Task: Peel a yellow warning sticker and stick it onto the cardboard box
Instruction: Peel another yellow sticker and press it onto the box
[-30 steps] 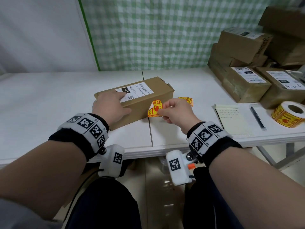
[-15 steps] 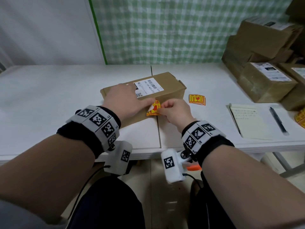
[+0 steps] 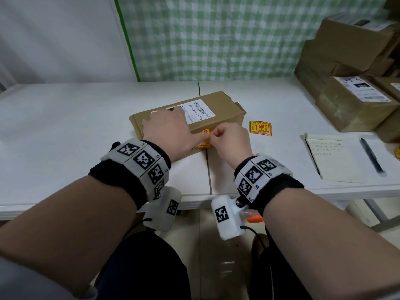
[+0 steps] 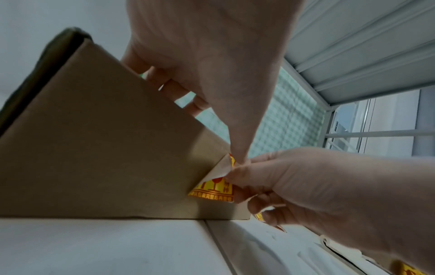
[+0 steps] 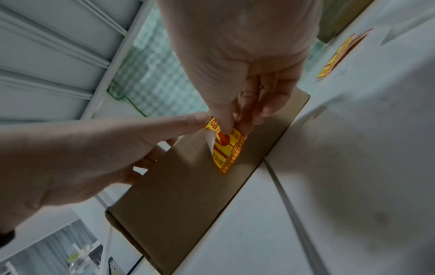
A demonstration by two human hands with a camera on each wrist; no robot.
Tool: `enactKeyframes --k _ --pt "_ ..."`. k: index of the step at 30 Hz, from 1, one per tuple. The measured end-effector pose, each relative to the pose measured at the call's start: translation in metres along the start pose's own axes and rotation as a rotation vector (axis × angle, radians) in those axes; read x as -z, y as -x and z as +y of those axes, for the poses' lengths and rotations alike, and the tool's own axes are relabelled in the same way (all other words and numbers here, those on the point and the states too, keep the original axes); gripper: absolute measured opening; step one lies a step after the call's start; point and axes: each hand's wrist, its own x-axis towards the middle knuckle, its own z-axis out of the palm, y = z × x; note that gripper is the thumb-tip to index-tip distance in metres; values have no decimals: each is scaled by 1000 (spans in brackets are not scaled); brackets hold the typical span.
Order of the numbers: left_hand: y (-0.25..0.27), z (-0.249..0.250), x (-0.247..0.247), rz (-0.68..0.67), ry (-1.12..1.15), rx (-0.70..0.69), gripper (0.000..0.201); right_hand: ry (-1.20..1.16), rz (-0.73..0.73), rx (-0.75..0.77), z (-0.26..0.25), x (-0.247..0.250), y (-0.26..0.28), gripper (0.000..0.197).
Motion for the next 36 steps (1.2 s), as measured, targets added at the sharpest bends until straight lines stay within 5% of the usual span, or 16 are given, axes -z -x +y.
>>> enactKeyframes --k 5,8,12,25,31,36 --pt "2 8 1 -15 -16 46 85 258 129 5 -2 10 1 25" --pt "1 10 3 -10 10 66 78 264 203 163 -4 17 0 26" --pt "-2 12 3 -25 -7 56 75 329 81 329 -9 19 -6 35" --pt "-9 -6 25 -153 -172 -111 48 478 -53 374 -14 36 -19 39" --pt "-12 1 22 -149 -281 -148 61 725 -101 476 -18 28 -25 58" --pt "-17 -3 23 -157 -315 -198 41 745 -118 471 -13 12 -26 81"
